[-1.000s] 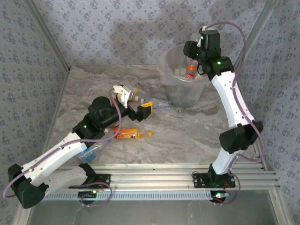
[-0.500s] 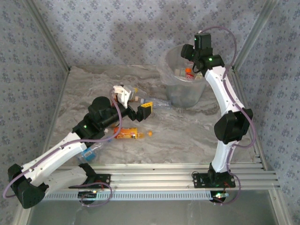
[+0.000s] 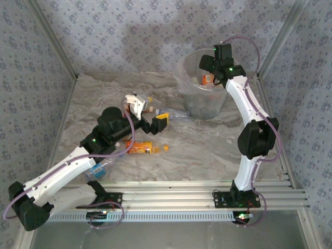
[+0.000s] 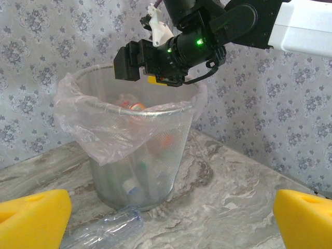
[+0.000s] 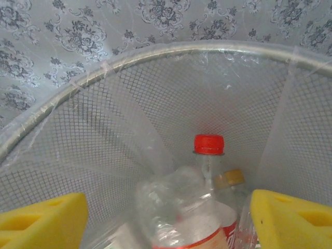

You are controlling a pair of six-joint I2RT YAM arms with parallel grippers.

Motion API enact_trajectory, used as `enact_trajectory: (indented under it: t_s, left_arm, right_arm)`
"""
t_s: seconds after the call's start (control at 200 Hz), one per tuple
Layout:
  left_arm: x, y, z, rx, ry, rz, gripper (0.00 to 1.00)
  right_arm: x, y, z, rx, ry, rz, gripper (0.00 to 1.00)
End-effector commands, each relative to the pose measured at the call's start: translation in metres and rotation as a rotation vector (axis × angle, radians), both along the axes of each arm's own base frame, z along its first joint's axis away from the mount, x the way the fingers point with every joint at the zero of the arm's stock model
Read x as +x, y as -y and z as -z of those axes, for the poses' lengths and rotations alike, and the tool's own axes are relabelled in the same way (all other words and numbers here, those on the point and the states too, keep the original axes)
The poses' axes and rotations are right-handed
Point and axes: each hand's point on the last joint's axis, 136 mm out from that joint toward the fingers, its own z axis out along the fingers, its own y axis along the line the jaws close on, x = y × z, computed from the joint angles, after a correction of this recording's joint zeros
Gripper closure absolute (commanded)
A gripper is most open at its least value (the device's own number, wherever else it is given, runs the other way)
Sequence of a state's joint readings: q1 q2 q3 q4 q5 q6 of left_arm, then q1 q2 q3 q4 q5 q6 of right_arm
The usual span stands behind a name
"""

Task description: Put the plastic bottles in the bin

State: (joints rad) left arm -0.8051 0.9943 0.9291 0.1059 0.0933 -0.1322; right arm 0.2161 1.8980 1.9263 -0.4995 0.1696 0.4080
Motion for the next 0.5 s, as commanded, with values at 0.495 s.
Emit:
enact_trajectory:
  t_s: [0.495]
  left_arm:
    - [-0.009,-0.001,-0.015,-0.006,0.051,0.030,0.00]
  right_arm:
    - [-0.071,-0.003,-0.085,-0.006,0.138,-0.128,0.12]
